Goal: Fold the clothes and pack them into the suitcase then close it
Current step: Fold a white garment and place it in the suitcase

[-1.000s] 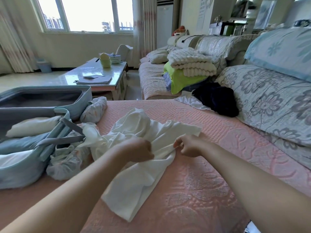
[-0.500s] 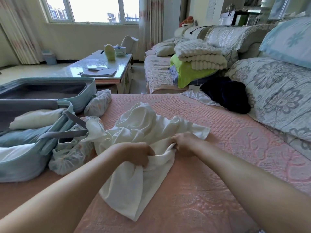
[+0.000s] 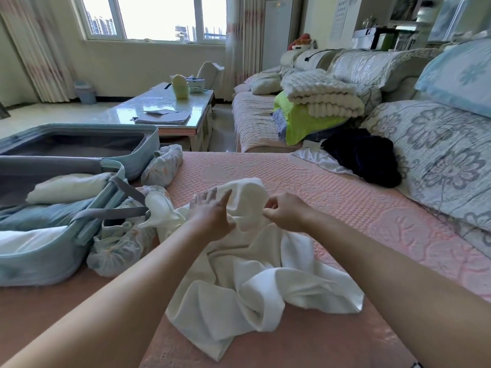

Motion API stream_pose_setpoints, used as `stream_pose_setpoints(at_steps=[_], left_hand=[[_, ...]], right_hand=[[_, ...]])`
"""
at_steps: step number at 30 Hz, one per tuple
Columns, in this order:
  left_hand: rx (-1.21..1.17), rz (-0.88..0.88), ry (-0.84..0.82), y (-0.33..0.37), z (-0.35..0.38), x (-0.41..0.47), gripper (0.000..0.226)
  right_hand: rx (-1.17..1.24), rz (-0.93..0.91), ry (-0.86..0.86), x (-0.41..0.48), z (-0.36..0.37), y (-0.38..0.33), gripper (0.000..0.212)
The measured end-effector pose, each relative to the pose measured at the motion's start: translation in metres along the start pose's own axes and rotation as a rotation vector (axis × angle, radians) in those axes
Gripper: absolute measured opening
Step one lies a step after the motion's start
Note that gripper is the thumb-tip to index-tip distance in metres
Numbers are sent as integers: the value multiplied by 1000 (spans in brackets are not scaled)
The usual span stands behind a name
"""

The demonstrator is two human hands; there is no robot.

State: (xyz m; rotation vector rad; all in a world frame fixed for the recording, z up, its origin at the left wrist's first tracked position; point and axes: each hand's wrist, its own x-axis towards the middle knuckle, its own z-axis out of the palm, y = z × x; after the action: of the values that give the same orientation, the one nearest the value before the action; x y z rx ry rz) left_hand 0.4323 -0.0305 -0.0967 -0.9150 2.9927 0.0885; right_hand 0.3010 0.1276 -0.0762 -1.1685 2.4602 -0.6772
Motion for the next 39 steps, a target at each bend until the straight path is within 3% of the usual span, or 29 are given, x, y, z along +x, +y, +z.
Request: stream_pose_setpoints(at_steps=[2, 7, 10, 13, 15, 18, 20, 21, 23, 25, 26, 28, 31, 33, 35, 37, 39], left_hand=[[8, -10, -92, -7, 3, 6, 88], [0, 126, -294, -22, -4, 5, 38], [-286, 18, -288, -27, -14, 10, 21], [-254, -34, 96, -31, -22, 18, 22], [-366, -37, 298, -31, -25, 22, 25], [-566, 51, 219, -28, -25, 32, 32], [-410, 41, 22, -28, -19, 31, 51], [-301, 33, -40, -30, -13, 28, 56], [-214, 31, -69, -37, -3, 24, 50], [-270, 12, -63, -41, 3, 19, 38], [-299, 12, -55, -42, 3, 20, 35], [-323, 5, -40, -42, 3, 23, 37], [-399, -79, -37, -40, 5, 26, 69], [-431, -119, -70, -37, 6, 29, 82], [-354, -114, -86, -31, 6, 33, 72], [-313, -100, -57, -22, 6, 40, 43], [-479, -119, 3, -10, 4, 50, 24]], right_hand=[[-143, -10, 201, 17, 8, 6, 32], [-38, 94, 110, 43, 20, 4, 79], [1, -13, 91, 47, 30, -6, 67], [25, -75, 44, 45, 41, -21, 49], [-1, -130, -110, 34, 45, -36, 47], [-66, -225, -368, 15, 51, -54, 46], [94, -197, -413, 8, 50, -55, 33], [225, -160, -352, 8, 48, -54, 24], [351, -115, -61, 19, 42, -44, 19], [289, -114, 219, 34, 36, -34, 25], [237, -106, 281, 41, 35, -31, 24], [92, -47, 236, 56, 41, -24, 39], [-67, 47, 38, 70, 55, -20, 77], [-74, -11, 22, 76, 57, -20, 68], [-138, -88, 46, 77, 50, -19, 46], [-255, -159, 88, 76, 41, -14, 35], [-322, -224, 171, 74, 28, -4, 35]])
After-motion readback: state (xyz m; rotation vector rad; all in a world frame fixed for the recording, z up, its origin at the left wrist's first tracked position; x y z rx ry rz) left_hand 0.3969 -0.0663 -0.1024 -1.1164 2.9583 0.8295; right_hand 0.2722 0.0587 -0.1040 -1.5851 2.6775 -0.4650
